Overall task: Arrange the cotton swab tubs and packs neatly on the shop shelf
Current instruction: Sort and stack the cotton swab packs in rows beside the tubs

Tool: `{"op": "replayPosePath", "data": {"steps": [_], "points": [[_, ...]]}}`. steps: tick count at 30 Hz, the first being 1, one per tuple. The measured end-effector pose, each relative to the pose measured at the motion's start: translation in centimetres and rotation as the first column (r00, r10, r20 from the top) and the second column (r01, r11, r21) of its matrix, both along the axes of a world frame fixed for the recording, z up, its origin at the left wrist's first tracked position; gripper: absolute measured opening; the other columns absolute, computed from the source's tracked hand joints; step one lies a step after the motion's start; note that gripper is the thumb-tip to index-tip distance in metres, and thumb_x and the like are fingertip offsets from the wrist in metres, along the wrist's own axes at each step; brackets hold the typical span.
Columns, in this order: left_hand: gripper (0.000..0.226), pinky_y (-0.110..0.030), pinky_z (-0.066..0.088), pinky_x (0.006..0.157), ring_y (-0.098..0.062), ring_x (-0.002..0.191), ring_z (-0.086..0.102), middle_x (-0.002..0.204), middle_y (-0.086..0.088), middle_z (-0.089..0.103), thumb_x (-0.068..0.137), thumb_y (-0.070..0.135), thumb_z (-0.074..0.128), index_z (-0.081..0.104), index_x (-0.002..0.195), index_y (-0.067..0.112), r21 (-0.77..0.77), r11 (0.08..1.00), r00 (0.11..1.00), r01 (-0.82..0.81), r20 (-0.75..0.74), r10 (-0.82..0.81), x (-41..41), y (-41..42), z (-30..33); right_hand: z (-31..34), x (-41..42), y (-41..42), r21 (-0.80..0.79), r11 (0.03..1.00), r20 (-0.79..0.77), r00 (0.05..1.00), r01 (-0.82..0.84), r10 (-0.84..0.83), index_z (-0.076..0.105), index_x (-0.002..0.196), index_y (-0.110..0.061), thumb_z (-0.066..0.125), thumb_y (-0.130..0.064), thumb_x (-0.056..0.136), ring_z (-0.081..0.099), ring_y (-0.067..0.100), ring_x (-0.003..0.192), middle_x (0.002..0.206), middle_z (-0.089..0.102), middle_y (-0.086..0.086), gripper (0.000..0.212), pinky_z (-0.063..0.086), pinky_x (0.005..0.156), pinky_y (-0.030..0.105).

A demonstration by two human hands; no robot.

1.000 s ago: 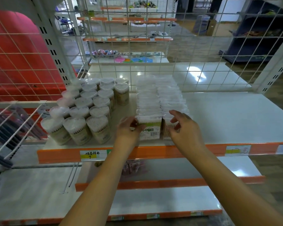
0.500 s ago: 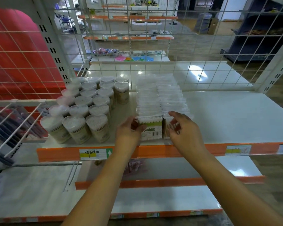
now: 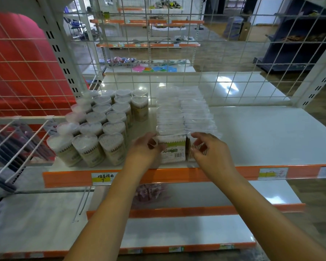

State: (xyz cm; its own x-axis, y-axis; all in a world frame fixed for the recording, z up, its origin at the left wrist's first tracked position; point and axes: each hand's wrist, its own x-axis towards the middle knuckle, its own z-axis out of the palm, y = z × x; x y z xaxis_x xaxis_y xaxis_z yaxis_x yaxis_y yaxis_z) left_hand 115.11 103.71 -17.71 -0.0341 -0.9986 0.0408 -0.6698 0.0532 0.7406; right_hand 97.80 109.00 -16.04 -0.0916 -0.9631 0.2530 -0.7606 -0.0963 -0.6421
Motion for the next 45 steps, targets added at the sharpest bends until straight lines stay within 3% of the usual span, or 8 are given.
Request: {"op": "replayPosePath", "data": {"steps": [9,14,20,23,30,36,41,45], "points": [[0.036,-0.024,0.046,0.081,-0.010,0.085,0.057,0.094,0.006,0.060,0.084,0.023,0.066,0.062,0.119,0.016,-0.363,0.932,0.999,0.003,-0.045,-0.020,-0.7,2.2,4.8,0.4,-1.4,0.3,-0.044,0.998,0.067,0.997,0.052,-0.049,0.061,0.117,-0.017,0.060,-0.011,0.087,0.053,0.009,0.078,0.099,0.060,-0.002,0.031,0.044,0.073,0.019],[0.026,-0.022,0.049,0.078,-0.009,0.083,0.059,0.094,0.002,0.066,0.086,0.019,0.064,0.066,0.112,0.016,-0.294,0.949,0.983,0.119,-0.099,-0.153,-4.4,3.9,3.9,0.3,-3.1,0.4,-0.094,0.987,0.112,0.987,0.130,-0.119,0.061,0.099,-0.016,0.060,-0.008,0.085,0.051,0.002,0.071,0.087,0.057,-0.004,0.016,0.037,0.060,0.005],[0.034,-0.015,0.040,0.080,-0.013,0.093,0.058,0.102,0.002,0.063,0.088,0.021,0.062,0.060,0.121,0.014,-0.202,0.971,0.989,0.128,-0.044,-0.139,-7.2,4.0,0.2,-1.0,-5.0,0.0,-0.063,0.981,0.125,0.977,0.183,-0.174,0.057,0.106,-0.015,0.060,-0.013,0.087,0.053,0.008,0.073,0.093,0.058,0.001,0.020,0.038,0.059,0.010],[0.041,-0.026,0.046,0.087,-0.017,0.099,0.058,0.111,-0.003,0.063,0.089,0.022,0.059,0.052,0.129,0.017,-0.197,0.973,0.992,0.118,-0.015,-0.124,-7.9,4.5,-0.7,-2.0,-5.5,-0.2,-0.018,0.978,0.172,0.965,0.206,-0.200,0.055,0.111,-0.014,0.061,-0.024,0.088,0.050,0.006,0.070,0.090,0.056,0.001,0.026,0.038,0.058,0.013],[0.040,-0.021,0.045,0.076,-0.008,0.081,0.054,0.095,0.005,0.060,0.090,0.022,0.058,0.051,0.129,0.018,-0.223,0.970,0.994,0.095,-0.025,-0.103,-8.0,4.9,-1.4,-3.6,-5.9,-1.1,0.096,0.981,0.214,0.959,0.171,-0.188,0.054,0.123,-0.013,0.061,-0.036,0.087,0.052,0.012,0.086,0.104,0.058,0.006,0.043,0.038,0.069,0.020],[0.035,-0.014,0.037,0.068,-0.006,0.074,0.052,0.087,0.008,0.056,0.088,0.018,0.060,0.058,0.122,0.014,-0.209,0.975,0.996,0.075,-0.036,-0.085,-7.3,5.1,-1.6,-3.7,-5.3,-1.6,0.084,0.986,0.215,0.963,0.145,-0.160,0.064,0.109,-0.011,0.065,-0.031,0.084,0.054,0.016,0.083,0.101,0.058,0.007,0.032,0.041,0.068,0.023],[0.031,-0.014,0.038,0.068,-0.005,0.074,0.052,0.085,0.010,0.055,0.089,0.018,0.059,0.059,0.120,0.016,-0.191,0.979,0.994,0.069,-0.070,-0.083,-6.6,5.3,-1.4,-3.9,-5.6,-1.4,0.046,0.986,0.214,0.962,0.161,-0.167,0.064,0.096,-0.008,0.068,-0.028,0.082,0.052,0.014,0.079,0.091,0.057,0.004,0.025,0.036,0.059,0.012],[0.032,-0.026,0.048,0.076,-0.009,0.078,0.056,0.081,0.012,0.055,0.089,0.019,0.060,0.059,0.120,0.015,-0.149,0.987,0.987,0.058,-0.142,-0.079,-6.2,4.8,-0.9,-2.9,-6.1,-1.2,0.044,0.987,0.236,0.958,0.156,-0.162,0.064,0.091,-0.009,0.068,-0.029,0.082,0.052,0.013,0.076,0.087,0.057,0.003,0.021,0.034,0.057,0.007]]}}
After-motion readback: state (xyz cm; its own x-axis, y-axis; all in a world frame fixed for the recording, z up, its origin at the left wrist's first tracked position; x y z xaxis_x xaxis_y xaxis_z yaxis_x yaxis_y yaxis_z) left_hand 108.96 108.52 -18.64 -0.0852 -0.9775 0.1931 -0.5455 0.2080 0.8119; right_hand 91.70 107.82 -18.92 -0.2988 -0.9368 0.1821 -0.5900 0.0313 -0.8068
